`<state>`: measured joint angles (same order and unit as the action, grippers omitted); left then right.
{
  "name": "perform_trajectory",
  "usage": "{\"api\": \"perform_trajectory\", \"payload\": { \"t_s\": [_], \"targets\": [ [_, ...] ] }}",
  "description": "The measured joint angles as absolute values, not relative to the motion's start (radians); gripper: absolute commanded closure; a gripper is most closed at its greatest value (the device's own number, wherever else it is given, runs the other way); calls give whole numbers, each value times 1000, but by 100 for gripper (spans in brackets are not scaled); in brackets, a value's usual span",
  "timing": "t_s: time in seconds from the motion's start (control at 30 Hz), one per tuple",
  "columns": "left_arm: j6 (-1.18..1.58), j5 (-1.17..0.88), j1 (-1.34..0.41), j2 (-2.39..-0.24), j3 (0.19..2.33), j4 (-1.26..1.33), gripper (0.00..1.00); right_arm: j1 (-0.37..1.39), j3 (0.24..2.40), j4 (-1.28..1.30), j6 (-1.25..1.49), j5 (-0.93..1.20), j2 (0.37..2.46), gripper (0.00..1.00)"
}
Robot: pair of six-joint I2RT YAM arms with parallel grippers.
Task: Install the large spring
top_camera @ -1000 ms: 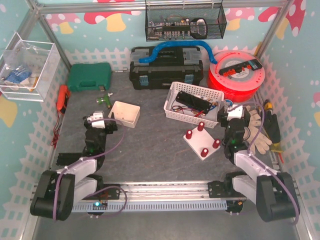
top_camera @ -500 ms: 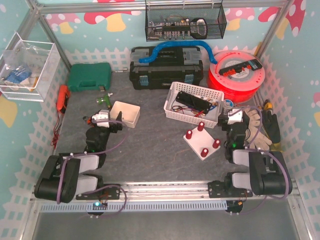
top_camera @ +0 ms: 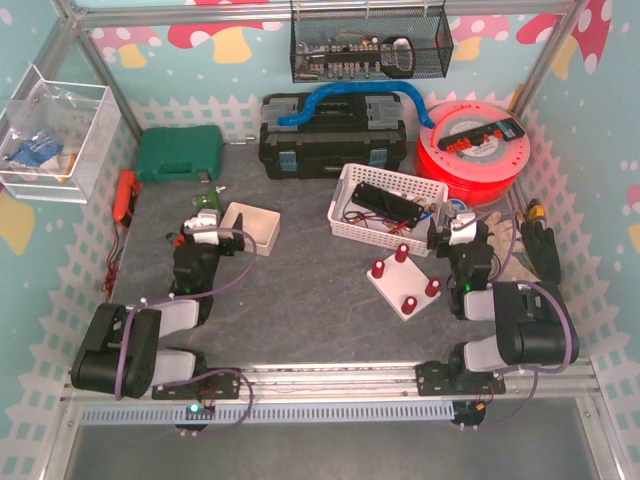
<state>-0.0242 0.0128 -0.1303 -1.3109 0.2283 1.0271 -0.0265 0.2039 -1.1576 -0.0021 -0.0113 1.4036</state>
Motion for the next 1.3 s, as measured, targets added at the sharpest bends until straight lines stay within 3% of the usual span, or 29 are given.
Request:
{"api": "perform_trajectory", "payload": {
  "t_s": [0.37,0.8,1.3],
  "targets": [
    [-31,-57,-140,-1317,211,1071,1,-27,148,-1339,24,-12,1503,1],
    [-29,-85,-77,-1488,158,1316,1,-26,162,-1332,39,-44,1503,1],
    [28,-78,-43,-1519,210,1288,1,-19,178,-1307,38,-77,1503,1]
  ]
}}
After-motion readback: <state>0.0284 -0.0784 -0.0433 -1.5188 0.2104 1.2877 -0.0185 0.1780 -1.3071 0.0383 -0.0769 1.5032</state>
